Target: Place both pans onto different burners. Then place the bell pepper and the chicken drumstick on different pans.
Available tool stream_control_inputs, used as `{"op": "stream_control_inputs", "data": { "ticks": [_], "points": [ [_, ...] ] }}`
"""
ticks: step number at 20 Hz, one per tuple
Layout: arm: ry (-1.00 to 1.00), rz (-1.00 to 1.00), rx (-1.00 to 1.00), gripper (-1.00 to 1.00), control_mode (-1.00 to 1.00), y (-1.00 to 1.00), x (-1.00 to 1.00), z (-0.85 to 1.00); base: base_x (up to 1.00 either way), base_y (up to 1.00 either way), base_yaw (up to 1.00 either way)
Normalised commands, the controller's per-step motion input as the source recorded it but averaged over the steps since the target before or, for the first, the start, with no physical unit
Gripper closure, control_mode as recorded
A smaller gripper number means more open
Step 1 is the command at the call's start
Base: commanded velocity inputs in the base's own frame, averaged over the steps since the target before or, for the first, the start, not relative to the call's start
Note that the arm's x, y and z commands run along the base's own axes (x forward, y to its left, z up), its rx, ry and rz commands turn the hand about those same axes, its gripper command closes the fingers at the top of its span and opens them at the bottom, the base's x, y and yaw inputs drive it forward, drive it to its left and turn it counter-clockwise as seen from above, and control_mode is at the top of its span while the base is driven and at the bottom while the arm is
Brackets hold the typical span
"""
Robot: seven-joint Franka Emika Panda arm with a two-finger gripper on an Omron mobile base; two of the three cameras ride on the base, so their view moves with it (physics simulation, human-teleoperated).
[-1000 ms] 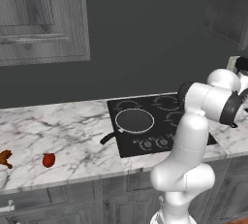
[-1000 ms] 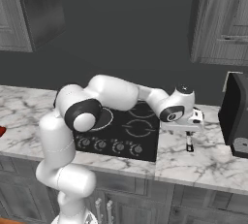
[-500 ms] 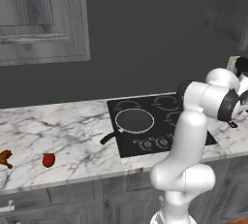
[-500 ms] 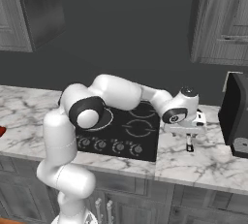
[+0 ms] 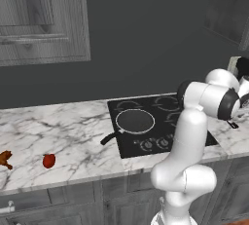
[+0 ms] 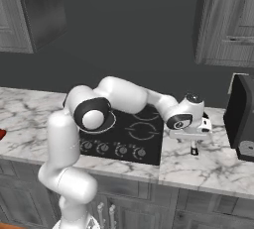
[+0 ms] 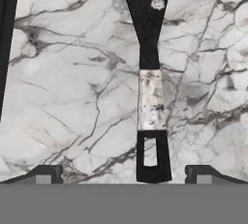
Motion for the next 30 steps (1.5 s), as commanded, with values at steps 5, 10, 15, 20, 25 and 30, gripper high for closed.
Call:
{"op": "stream_control_inputs", "data": {
  "ticks": [5,10,15,20,25,30],
  "points": [
    [0.0,0.0,0.0,-1.0,-1.0,-0.06,0.16,-0.16,0.0,0.0,0.0],
    [0.0,0.0,0.0,-1.0,-1.0,-0.1,0.2,-0.11,0.0,0.0,0.0],
    [0.0,0.0,0.0,-1.0,-1.0,-0.16,0.18,-0.11,0.0,0.0,0.0],
    [0.0,0.0,0.0,-1.0,-1.0,-0.15,0.13,-0.13,0.0,0.0,0.0],
    [0.0,0.0,0.01,-1.0,-1.0,-0.09,0.1,-0.14,0.0,0.0,0.0],
    [0.0,0.0,0.01,-1.0,-1.0,-0.01,0.07,-0.14,0.0,0.0,0.0]
  ]
}}
